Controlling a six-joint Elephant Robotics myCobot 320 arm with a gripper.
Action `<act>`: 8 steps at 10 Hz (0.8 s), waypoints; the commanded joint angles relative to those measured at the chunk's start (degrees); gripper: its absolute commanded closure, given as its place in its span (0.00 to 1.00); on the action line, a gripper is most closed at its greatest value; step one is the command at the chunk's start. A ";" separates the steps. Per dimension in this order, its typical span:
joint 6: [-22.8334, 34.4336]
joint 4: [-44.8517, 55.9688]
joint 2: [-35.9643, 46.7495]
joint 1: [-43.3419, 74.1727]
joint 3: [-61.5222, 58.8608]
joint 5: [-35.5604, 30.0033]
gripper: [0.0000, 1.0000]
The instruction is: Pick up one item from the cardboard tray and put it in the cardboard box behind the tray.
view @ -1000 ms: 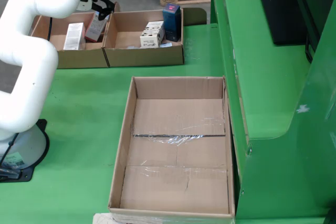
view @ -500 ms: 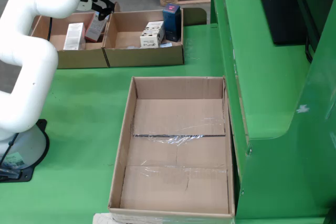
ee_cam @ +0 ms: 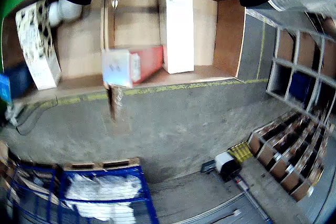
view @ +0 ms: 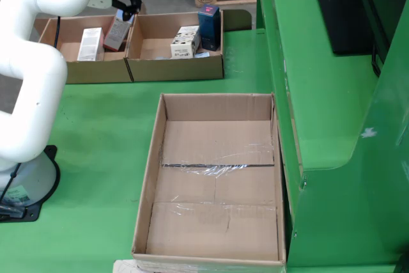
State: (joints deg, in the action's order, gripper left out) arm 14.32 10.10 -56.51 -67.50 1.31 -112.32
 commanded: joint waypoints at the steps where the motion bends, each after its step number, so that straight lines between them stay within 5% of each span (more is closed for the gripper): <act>1: -2.62 8.13 7.58 4.34 -1.31 -0.66 0.00; 4: -7.47 24.86 17.41 10.92 -1.31 -1.08 0.00; 8: -8.58 30.53 21.36 14.92 -1.31 -1.36 0.00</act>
State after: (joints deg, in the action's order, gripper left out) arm 6.59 30.58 -40.51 -56.86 1.14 -113.20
